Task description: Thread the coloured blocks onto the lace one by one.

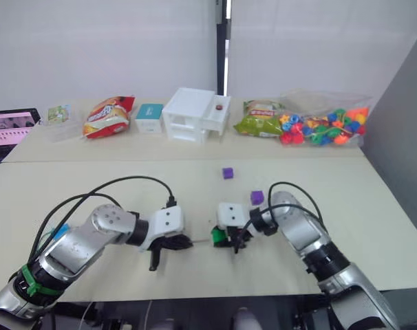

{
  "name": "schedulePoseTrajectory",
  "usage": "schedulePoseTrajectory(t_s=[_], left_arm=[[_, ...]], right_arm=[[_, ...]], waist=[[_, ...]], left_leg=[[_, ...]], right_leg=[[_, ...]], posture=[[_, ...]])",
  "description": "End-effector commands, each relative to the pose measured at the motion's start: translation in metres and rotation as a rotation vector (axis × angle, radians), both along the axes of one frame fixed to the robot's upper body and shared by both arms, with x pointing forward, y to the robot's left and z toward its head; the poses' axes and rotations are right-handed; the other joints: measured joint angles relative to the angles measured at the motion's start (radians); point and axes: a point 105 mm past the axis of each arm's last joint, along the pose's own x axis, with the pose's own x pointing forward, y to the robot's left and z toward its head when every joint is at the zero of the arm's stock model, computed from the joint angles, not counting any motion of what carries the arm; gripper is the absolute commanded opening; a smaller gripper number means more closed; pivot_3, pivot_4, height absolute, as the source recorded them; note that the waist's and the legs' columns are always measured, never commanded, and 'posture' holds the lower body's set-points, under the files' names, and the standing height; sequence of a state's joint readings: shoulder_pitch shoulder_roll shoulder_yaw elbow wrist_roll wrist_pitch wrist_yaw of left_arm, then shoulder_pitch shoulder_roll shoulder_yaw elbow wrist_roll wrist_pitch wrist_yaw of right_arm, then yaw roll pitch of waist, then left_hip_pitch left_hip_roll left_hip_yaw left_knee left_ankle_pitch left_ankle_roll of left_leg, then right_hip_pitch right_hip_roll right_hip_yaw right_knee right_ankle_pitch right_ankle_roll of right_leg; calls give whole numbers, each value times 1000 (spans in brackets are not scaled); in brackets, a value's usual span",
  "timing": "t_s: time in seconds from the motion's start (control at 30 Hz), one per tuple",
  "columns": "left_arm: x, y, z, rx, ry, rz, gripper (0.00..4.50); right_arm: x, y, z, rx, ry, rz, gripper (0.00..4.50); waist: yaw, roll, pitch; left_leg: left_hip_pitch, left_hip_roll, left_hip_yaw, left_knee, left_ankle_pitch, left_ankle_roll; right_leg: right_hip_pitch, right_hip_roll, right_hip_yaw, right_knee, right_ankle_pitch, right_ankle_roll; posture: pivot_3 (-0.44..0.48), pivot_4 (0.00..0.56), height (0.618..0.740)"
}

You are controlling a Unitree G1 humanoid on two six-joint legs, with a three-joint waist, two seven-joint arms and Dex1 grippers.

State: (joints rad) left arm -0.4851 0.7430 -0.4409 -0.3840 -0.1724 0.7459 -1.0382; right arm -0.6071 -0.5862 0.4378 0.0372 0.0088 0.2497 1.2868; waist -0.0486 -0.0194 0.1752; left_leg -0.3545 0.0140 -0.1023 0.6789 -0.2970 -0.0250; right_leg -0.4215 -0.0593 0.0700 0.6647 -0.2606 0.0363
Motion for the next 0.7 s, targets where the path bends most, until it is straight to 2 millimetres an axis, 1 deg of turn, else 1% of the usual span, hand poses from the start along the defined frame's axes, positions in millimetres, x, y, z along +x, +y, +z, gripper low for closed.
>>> schedulePoseTrajectory(t_s=[0.03, 0.37, 0.7], left_arm=[[3, -2, 6, 8, -39, -12, 0], [8, -11, 5, 5, -64, -20, 0], [9, -11, 9, 0, -70, -15, 0]], right_arm=[[-2, 3, -6, -17, -4, -40, 1200], [-9, 10, -5, -5, 2, -61, 1200], [-11, 7, -8, -21, 15, -72, 1200]], waist=[[-1, 0, 0], [-6, 0, 0], [-5, 0, 0]], left_leg=[[0, 0, 0, 0, 0, 0], [1, 0, 0, 0, 0, 0], [1, 0, 0, 0, 0, 0]], right_leg=[[0, 0, 0, 0, 0, 0], [1, 1, 0, 0, 0, 0], [1, 1, 0, 0, 0, 0]], posture=[[0, 150, 740], [0, 150, 740], [0, 150, 740]])
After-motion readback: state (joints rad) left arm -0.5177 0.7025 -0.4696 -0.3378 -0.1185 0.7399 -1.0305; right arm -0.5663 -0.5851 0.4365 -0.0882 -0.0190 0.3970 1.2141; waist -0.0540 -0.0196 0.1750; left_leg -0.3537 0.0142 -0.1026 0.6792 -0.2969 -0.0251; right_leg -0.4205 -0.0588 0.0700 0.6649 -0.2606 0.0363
